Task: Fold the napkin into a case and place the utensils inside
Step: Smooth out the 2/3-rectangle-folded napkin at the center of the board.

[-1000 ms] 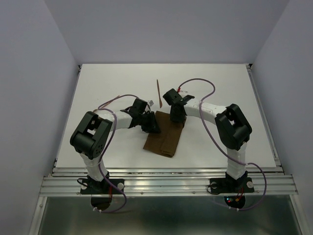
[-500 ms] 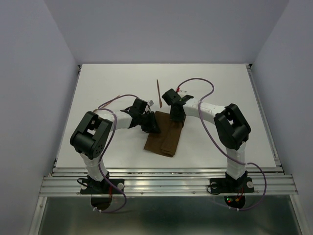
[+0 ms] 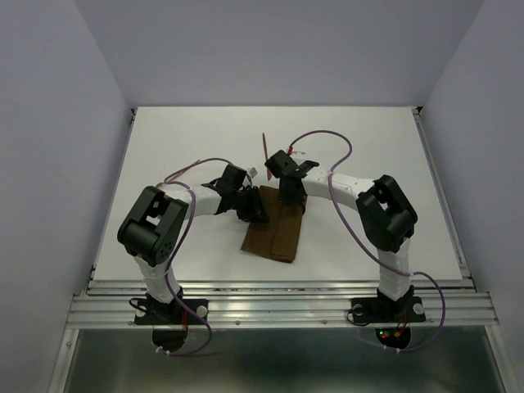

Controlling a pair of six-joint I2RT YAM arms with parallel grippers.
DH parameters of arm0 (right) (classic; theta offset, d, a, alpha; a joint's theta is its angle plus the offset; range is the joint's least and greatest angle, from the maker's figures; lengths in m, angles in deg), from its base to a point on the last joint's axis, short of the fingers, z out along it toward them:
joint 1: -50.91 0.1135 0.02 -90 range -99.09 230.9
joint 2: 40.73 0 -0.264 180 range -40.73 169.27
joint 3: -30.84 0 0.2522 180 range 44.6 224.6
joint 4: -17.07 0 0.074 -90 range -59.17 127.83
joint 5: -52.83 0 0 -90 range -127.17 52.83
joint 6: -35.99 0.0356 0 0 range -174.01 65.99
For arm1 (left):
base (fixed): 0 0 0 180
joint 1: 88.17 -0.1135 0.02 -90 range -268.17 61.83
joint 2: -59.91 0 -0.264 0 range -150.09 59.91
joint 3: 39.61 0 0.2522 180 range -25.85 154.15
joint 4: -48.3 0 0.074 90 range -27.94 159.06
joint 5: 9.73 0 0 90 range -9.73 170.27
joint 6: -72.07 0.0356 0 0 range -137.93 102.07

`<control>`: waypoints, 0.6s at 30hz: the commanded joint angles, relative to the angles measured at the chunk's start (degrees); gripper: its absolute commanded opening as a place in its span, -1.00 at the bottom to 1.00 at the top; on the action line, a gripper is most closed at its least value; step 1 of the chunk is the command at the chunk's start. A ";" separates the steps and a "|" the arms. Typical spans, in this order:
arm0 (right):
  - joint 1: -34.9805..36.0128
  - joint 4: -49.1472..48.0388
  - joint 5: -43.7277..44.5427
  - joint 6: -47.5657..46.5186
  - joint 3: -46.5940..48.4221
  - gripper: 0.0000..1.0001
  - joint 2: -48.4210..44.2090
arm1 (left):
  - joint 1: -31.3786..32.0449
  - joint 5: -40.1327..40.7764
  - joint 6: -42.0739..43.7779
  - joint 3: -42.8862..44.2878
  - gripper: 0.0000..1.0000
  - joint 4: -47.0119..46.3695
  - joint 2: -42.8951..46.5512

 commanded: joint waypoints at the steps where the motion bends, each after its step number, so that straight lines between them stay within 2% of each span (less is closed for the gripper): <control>1: 0.84 -1.21 1.13 -0.43 3.41 -0.99 1.23 | -0.16 0.22 1.52 -1.15 -0.46 0.44 -1.18; 18: 0.84 0.99 6.31 2.74 4.29 -0.94 2.64 | -0.07 0.48 1.78 -1.41 -0.46 0.79 0.40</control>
